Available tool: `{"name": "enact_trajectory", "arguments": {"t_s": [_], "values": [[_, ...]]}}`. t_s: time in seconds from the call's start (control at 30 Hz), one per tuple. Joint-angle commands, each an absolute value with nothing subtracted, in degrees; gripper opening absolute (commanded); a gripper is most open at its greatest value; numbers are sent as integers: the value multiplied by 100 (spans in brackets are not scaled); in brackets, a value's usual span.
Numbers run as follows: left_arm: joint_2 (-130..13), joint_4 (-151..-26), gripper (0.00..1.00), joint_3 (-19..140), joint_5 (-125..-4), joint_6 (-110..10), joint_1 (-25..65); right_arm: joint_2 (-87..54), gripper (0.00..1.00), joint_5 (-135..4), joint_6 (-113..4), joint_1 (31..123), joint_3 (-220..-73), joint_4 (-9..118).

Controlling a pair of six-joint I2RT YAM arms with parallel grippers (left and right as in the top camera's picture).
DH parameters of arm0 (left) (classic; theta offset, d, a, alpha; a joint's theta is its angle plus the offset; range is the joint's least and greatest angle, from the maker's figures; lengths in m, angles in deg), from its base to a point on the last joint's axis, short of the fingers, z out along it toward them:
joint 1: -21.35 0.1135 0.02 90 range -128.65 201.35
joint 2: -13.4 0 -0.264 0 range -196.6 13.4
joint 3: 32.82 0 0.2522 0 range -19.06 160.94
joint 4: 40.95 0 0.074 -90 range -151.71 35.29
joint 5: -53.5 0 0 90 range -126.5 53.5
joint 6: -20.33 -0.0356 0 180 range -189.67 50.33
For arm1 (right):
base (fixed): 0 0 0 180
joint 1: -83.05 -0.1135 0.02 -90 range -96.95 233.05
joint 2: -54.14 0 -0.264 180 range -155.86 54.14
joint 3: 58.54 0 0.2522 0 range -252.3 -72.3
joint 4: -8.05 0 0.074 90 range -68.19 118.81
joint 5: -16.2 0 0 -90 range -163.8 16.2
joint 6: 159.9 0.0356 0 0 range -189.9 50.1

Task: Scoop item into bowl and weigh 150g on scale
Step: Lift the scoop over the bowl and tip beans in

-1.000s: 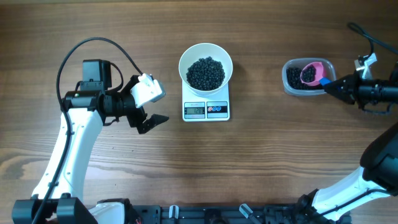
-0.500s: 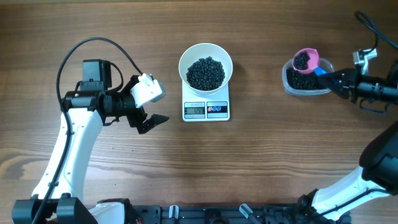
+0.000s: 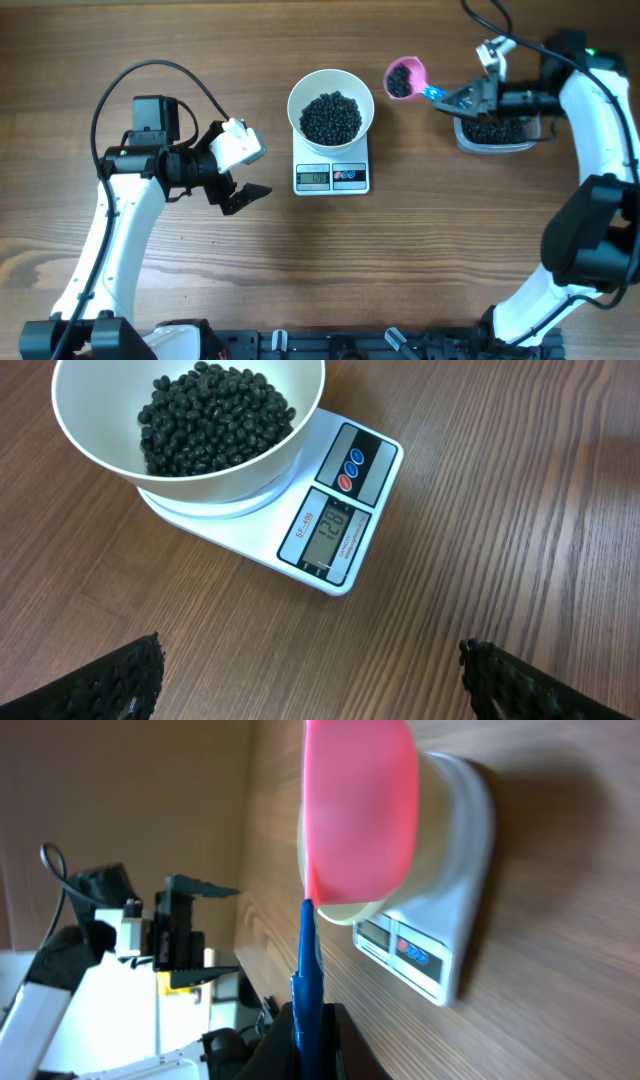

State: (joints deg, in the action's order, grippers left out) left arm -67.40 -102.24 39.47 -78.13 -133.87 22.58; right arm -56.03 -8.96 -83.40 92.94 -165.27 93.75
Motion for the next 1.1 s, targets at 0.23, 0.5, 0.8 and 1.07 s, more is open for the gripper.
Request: {"name": "enact_trajectory", "arguments": {"t_s": [0.23, 0.5, 0.8, 1.07], "values": [[-6764, -10228, 100, 3979, -7839, -13355, 2274, -5686, 4, -2441, -7232, 7670, -17362, 9159], [-6764, -10228, 100, 3979, -7839, -13352, 2274, -5664, 4, -4843, -6629, 6553, -17794, 8787], [-6764, -10228, 100, 3979, -7839, -13352, 2274, -5664, 4, -7363, -7026, 5484, -18498, 9067], [-6764, -10228, 100, 3979, -7839, -13352, 2274, -5660, 4, -8146, -7300, 4958, -18498, 9227]]}}
